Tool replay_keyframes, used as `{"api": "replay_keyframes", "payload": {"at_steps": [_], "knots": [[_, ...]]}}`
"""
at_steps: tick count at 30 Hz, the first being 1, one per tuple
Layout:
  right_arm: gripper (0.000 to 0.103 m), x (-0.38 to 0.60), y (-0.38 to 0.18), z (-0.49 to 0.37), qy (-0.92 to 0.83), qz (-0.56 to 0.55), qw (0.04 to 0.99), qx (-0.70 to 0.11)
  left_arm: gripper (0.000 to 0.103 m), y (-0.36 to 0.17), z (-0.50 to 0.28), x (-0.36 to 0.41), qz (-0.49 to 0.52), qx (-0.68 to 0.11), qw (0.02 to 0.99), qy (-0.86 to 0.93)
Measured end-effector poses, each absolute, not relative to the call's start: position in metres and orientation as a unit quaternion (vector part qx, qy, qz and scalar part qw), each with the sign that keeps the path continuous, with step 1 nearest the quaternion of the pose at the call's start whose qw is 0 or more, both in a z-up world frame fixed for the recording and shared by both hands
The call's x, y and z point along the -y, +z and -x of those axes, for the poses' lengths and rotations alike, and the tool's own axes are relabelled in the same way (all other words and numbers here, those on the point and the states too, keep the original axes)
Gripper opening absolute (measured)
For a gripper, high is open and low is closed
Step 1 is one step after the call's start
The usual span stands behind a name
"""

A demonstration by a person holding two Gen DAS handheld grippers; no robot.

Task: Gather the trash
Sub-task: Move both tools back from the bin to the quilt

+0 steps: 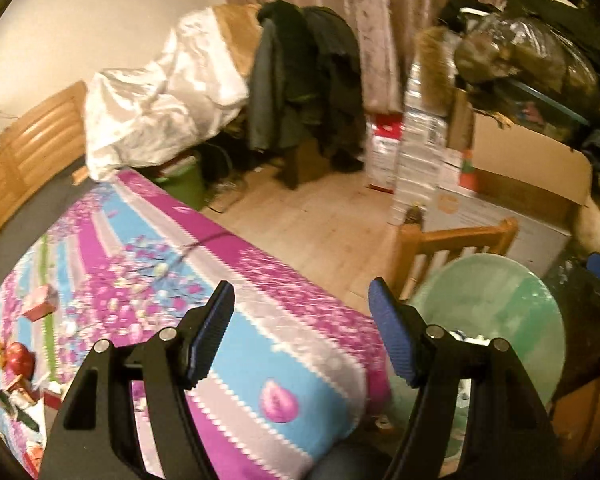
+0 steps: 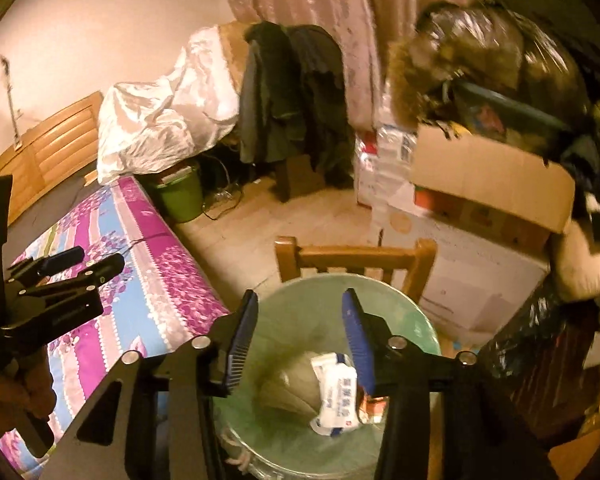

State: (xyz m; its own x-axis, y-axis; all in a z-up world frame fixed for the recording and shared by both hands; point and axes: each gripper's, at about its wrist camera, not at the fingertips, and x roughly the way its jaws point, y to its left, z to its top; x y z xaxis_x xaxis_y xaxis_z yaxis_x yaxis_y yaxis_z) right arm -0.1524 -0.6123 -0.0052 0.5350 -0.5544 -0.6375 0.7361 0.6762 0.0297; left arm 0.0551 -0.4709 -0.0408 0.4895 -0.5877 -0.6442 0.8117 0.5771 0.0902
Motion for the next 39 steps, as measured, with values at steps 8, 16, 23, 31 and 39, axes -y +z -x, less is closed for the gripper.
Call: {"api": "replay_keyframes", "payload": {"at_steps": [8, 16, 23, 31, 39], "knots": [[0.057, 0.571, 0.001, 0.109, -0.334, -0.106, 0.883, -0.312, 0.067, -0.027, -0.072, 0.432, -0.182, -0.263, 0.871, -0.372], [0.059, 0.534, 0.005, 0.072, -0.291, -0.083, 0.898, -0.32, 0.067, -0.019, -0.092, 0.393, -0.161, -0.26, 0.891, -0.336], [0.06, 0.507, 0.007, 0.045, -0.26, -0.064, 0.906, -0.328, 0.067, -0.011, -0.106, 0.364, -0.141, -0.259, 0.904, -0.308], [0.062, 0.469, 0.002, 0.006, -0.206, -0.046, 0.917, -0.338, 0.072, -0.007, -0.12, 0.316, -0.126, -0.255, 0.922, -0.264], [0.063, 0.404, -0.018, -0.05, -0.118, -0.024, 0.925, -0.359, 0.072, -0.026, -0.16, 0.203, -0.076, -0.302, 0.937, -0.161]]}}
